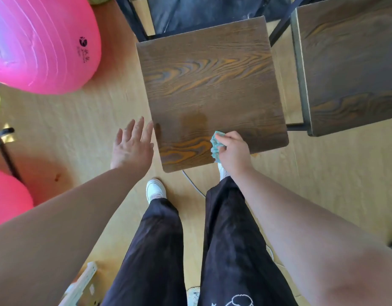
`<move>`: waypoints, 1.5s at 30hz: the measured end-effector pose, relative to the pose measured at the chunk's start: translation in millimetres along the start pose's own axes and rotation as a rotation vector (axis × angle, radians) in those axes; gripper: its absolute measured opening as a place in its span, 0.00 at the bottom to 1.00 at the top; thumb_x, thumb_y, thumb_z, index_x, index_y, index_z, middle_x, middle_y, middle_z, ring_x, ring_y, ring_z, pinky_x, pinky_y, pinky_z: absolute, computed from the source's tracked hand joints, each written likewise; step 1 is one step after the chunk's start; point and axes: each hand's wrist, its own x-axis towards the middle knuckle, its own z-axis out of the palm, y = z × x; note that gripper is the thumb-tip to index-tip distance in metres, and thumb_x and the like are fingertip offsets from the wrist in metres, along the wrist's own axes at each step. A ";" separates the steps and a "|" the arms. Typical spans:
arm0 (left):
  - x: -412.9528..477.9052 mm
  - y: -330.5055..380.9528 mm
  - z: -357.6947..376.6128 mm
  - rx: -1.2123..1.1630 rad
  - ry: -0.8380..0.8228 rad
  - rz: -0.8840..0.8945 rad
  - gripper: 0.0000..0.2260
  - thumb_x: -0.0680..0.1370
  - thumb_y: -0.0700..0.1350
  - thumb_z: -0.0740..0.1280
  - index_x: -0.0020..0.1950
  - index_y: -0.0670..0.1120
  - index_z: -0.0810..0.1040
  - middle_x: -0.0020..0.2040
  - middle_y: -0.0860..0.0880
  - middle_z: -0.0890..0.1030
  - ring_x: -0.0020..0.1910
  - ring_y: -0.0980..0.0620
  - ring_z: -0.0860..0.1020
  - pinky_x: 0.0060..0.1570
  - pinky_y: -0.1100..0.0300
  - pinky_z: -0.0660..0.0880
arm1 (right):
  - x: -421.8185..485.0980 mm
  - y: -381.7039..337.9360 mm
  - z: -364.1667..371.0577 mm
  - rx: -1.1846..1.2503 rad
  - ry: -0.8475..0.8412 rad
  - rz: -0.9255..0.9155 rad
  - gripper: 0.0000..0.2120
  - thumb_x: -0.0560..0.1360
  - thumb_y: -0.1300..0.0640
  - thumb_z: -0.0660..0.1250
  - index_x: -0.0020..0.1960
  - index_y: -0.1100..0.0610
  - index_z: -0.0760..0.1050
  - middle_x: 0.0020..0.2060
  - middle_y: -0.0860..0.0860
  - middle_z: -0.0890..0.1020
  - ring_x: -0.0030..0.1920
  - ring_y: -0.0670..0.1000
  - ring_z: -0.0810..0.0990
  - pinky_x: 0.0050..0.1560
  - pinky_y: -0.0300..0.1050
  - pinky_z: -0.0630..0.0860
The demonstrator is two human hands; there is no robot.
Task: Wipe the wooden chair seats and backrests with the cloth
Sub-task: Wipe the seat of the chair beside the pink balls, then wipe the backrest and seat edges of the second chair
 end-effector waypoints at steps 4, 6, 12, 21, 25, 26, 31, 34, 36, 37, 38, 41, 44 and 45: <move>-14.4 -31.5 8.3 -0.036 0.017 -0.037 0.27 0.84 0.50 0.52 0.81 0.51 0.46 0.82 0.48 0.49 0.80 0.46 0.48 0.77 0.45 0.50 | -15.8 -46.0 53.9 -0.027 -0.116 -0.130 0.19 0.77 0.68 0.62 0.66 0.58 0.77 0.59 0.51 0.74 0.57 0.51 0.75 0.53 0.35 0.71; -23.3 -45.0 10.8 -0.056 0.030 -0.051 0.27 0.84 0.49 0.53 0.81 0.50 0.47 0.82 0.48 0.49 0.80 0.46 0.48 0.77 0.45 0.50 | -26.2 -64.8 79.5 -0.073 -0.160 -0.193 0.20 0.76 0.67 0.63 0.66 0.57 0.76 0.61 0.52 0.75 0.57 0.54 0.75 0.55 0.39 0.72; -38.4 -83.8 8.2 -0.073 0.020 -0.067 0.27 0.84 0.51 0.50 0.81 0.51 0.41 0.82 0.48 0.43 0.80 0.46 0.44 0.77 0.45 0.47 | -48.5 -102.3 131.4 -0.102 -0.225 -0.139 0.20 0.77 0.68 0.63 0.66 0.57 0.77 0.60 0.51 0.75 0.57 0.54 0.76 0.59 0.43 0.74; -22.8 -115.9 -78.3 -0.117 0.172 -0.051 0.27 0.84 0.51 0.47 0.80 0.50 0.39 0.81 0.47 0.40 0.80 0.45 0.41 0.77 0.43 0.47 | -26.7 -198.4 59.3 0.132 0.181 -0.113 0.17 0.77 0.66 0.65 0.64 0.55 0.79 0.54 0.47 0.76 0.52 0.48 0.77 0.60 0.45 0.76; 5.0 -113.5 -136.6 -0.129 0.322 -0.050 0.27 0.84 0.50 0.49 0.81 0.50 0.39 0.82 0.47 0.41 0.80 0.45 0.41 0.78 0.43 0.46 | 6.6 -257.5 -7.9 0.177 0.364 -0.320 0.18 0.77 0.65 0.67 0.65 0.53 0.78 0.54 0.42 0.74 0.54 0.39 0.75 0.55 0.25 0.70; 13.6 -112.5 -151.4 -0.135 0.360 -0.051 0.27 0.84 0.50 0.49 0.81 0.50 0.40 0.82 0.47 0.42 0.80 0.45 0.41 0.78 0.44 0.46 | 14.8 -273.2 -25.4 0.162 0.398 -0.409 0.18 0.77 0.65 0.67 0.65 0.54 0.78 0.55 0.43 0.74 0.54 0.39 0.74 0.56 0.27 0.71; 53.5 -106.7 -205.7 -0.178 0.463 -0.075 0.28 0.84 0.51 0.49 0.81 0.51 0.40 0.82 0.48 0.43 0.80 0.45 0.41 0.78 0.44 0.46 | 60.2 -343.4 -98.2 -0.014 0.599 -0.821 0.20 0.76 0.66 0.68 0.67 0.58 0.75 0.58 0.53 0.75 0.59 0.51 0.76 0.57 0.43 0.77; 71.6 -97.9 -219.0 -0.179 0.466 -0.094 0.27 0.84 0.53 0.47 0.81 0.52 0.39 0.82 0.48 0.42 0.80 0.45 0.40 0.78 0.44 0.45 | 86.3 -366.8 -121.1 -0.108 0.644 -0.910 0.21 0.75 0.65 0.68 0.68 0.59 0.75 0.57 0.55 0.76 0.58 0.54 0.76 0.57 0.44 0.75; 82.2 -92.7 -221.7 -0.167 0.459 -0.101 0.27 0.84 0.54 0.46 0.81 0.52 0.39 0.82 0.48 0.42 0.80 0.45 0.40 0.78 0.44 0.45 | 99.5 -369.8 -125.0 -0.170 0.611 -0.937 0.20 0.75 0.65 0.69 0.67 0.60 0.75 0.55 0.56 0.77 0.56 0.55 0.76 0.56 0.45 0.76; 87.0 -90.2 -221.3 -0.166 0.455 -0.108 0.27 0.84 0.54 0.46 0.81 0.52 0.39 0.82 0.48 0.42 0.80 0.45 0.41 0.78 0.44 0.45 | 104.7 -368.1 -125.2 -0.186 0.591 -0.946 0.20 0.75 0.66 0.69 0.67 0.60 0.76 0.54 0.56 0.78 0.55 0.56 0.76 0.55 0.47 0.77; 90.5 -88.1 -219.4 -0.170 0.452 -0.121 0.27 0.84 0.55 0.46 0.81 0.52 0.39 0.82 0.48 0.42 0.80 0.46 0.41 0.78 0.44 0.45 | 107.9 -365.2 -123.2 -0.190 0.591 -0.959 0.20 0.75 0.66 0.69 0.67 0.60 0.76 0.53 0.56 0.78 0.53 0.56 0.76 0.53 0.47 0.78; 103.0 -81.4 -211.3 -0.189 0.434 -0.154 0.28 0.84 0.56 0.45 0.81 0.52 0.39 0.82 0.48 0.42 0.80 0.46 0.41 0.78 0.45 0.44 | 120.3 -355.5 -117.2 -0.163 0.638 -1.019 0.18 0.76 0.65 0.68 0.66 0.59 0.77 0.49 0.56 0.79 0.49 0.55 0.76 0.49 0.43 0.77; 107.8 -80.3 -197.2 -0.189 0.409 -0.174 0.28 0.84 0.57 0.45 0.81 0.51 0.39 0.82 0.48 0.42 0.80 0.46 0.41 0.78 0.45 0.45 | 125.7 -350.0 -107.4 -0.119 0.682 -1.052 0.17 0.78 0.64 0.67 0.66 0.61 0.76 0.50 0.57 0.80 0.47 0.56 0.76 0.48 0.44 0.78; 109.9 -80.3 -190.7 -0.191 0.397 -0.182 0.28 0.84 0.57 0.45 0.81 0.51 0.40 0.82 0.47 0.43 0.80 0.46 0.41 0.78 0.45 0.45 | 128.5 -347.3 -104.6 -0.107 0.692 -1.063 0.16 0.78 0.63 0.66 0.66 0.61 0.76 0.50 0.58 0.80 0.47 0.56 0.77 0.49 0.44 0.79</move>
